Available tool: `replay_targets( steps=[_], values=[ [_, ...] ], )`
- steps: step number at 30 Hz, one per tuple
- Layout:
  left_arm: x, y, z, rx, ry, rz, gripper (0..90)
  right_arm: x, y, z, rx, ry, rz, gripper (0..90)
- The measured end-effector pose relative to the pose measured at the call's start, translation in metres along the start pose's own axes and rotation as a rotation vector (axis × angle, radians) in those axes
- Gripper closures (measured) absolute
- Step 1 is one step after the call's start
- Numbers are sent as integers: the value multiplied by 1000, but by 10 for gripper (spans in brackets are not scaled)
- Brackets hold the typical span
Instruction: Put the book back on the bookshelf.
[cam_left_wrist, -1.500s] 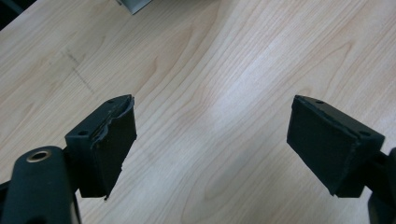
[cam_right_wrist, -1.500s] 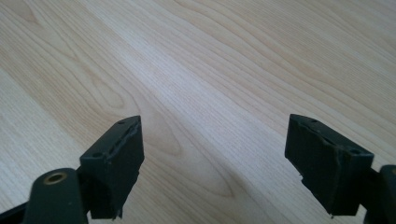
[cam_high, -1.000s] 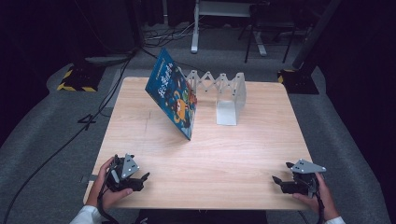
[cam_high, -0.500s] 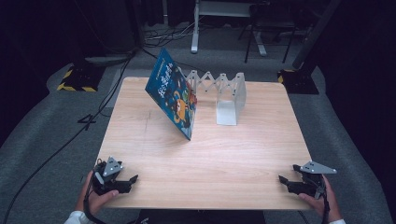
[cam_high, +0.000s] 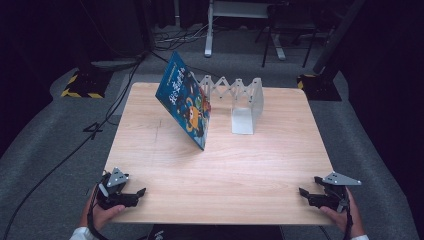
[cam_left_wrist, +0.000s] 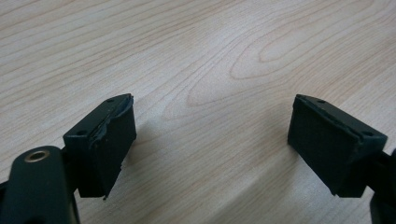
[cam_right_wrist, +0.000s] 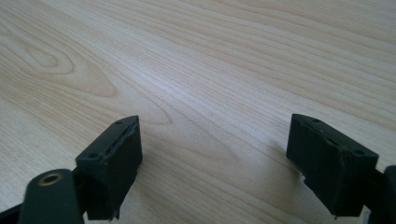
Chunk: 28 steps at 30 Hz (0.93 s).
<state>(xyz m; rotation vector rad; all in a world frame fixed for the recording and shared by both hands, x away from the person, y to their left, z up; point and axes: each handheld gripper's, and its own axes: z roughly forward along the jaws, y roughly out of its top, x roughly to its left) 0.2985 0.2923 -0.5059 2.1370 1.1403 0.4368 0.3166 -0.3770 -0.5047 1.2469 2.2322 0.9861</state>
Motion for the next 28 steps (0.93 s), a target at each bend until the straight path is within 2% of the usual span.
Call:
replay_targets(
  steps=[13, 19, 28],
  values=[
    [0, 0, 0, 0, 23, -24, 157, -1, 0, 0, -1, -4, 4, 183],
    [1, 0, 0, -2, 30, -22, 157, -1, 0, 0, 0, -4, 3, 184],
    [2, 1, 1, -1, 40, -47, 157, -1, 0, 1, 2, -7, 4, 176]
  ],
)
